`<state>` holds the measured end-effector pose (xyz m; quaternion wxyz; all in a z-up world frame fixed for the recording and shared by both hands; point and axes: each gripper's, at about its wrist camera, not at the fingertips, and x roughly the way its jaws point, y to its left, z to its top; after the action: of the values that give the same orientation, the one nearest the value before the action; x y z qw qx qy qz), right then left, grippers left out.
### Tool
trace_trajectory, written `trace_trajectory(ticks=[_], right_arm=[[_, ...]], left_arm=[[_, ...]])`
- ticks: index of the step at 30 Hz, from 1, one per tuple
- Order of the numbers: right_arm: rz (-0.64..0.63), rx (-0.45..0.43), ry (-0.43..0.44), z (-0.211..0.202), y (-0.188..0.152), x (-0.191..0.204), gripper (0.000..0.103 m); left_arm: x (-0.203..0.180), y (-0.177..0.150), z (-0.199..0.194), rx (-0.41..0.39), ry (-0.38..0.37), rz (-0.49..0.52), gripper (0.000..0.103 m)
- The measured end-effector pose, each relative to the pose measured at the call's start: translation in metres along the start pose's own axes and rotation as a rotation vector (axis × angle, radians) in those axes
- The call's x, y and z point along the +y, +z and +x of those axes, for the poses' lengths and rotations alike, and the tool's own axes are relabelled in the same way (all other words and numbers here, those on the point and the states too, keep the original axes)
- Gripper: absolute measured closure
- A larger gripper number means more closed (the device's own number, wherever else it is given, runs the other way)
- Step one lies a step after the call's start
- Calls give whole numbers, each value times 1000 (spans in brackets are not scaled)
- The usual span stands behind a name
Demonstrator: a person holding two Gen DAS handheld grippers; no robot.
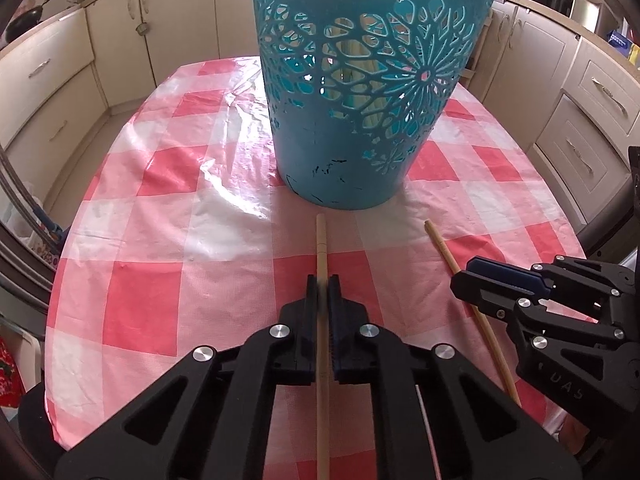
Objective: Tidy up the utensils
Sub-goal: 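Grasp a chopstick with the left tool while the right tool grasps another chopstick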
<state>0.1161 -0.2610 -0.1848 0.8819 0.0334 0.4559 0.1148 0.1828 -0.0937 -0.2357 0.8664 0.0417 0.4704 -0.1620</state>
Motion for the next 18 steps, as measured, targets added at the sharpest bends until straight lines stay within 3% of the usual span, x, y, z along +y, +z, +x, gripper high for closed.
trace_trajectory(ticks=[7,12,18], right_arm=[[-115,1,-84,3,-1,15,91],[-103,-5,-74,3,-2,11,94],[-96,-13,-68,3,-3,10,94]], left_arm=[[-1,0,1,-13,0,18,98],[9,1,-15,-27,-54,-15,98],[45,19,-89,-218,-179,-120,98]])
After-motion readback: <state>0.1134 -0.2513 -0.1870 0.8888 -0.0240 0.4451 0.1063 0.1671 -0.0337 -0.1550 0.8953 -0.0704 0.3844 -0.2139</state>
